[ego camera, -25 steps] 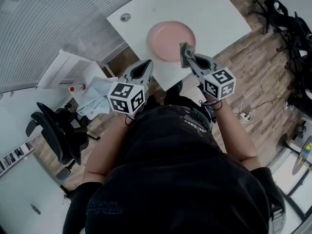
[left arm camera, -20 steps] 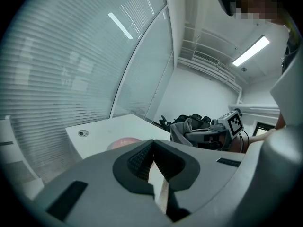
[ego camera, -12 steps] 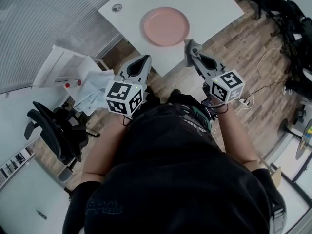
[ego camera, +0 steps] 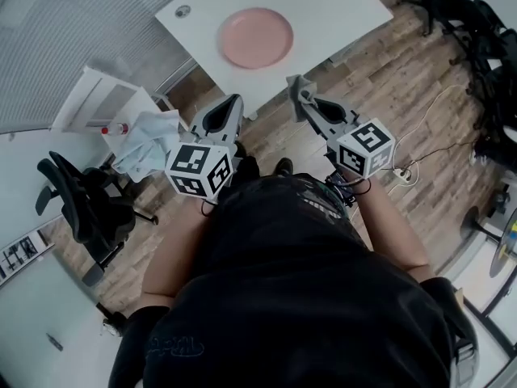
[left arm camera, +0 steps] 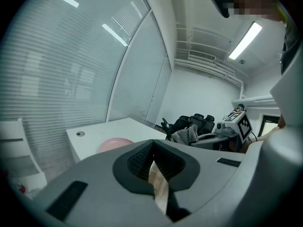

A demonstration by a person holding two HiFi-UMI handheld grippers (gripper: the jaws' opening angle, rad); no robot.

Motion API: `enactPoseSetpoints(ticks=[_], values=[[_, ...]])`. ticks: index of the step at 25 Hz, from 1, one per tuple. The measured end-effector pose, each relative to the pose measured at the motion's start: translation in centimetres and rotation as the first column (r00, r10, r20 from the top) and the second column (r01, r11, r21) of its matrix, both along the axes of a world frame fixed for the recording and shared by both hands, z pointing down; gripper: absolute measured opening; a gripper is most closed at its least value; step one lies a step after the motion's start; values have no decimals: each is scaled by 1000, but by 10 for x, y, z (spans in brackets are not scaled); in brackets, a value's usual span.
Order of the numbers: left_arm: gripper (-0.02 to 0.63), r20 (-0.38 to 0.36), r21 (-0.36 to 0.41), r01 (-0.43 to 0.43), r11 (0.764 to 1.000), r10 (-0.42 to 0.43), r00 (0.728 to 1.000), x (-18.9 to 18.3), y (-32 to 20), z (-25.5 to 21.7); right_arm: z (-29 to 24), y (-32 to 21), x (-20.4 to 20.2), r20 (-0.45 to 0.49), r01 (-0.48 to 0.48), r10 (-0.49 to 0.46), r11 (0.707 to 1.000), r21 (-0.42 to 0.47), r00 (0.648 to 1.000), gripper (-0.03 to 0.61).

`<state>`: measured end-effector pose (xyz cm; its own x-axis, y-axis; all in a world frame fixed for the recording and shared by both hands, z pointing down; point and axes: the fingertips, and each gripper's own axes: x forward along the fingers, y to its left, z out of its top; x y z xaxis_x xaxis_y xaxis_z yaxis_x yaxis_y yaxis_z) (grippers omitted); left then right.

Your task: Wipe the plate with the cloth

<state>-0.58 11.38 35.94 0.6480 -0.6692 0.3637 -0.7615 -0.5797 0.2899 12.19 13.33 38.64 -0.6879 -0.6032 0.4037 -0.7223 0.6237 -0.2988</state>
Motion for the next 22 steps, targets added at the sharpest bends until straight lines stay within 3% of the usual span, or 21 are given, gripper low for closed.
enactPoseSetpoints(ticks=[9, 22], values=[[17, -46, 16, 32, 999, -31, 998, 30, 68, 1, -1, 63, 8, 21, 85, -85, 996, 31, 996, 34], [17, -53, 29, 10, 1000, -9, 999, 46, 83, -2, -13, 80, 13, 40, 84, -87, 995, 56, 995, 34]])
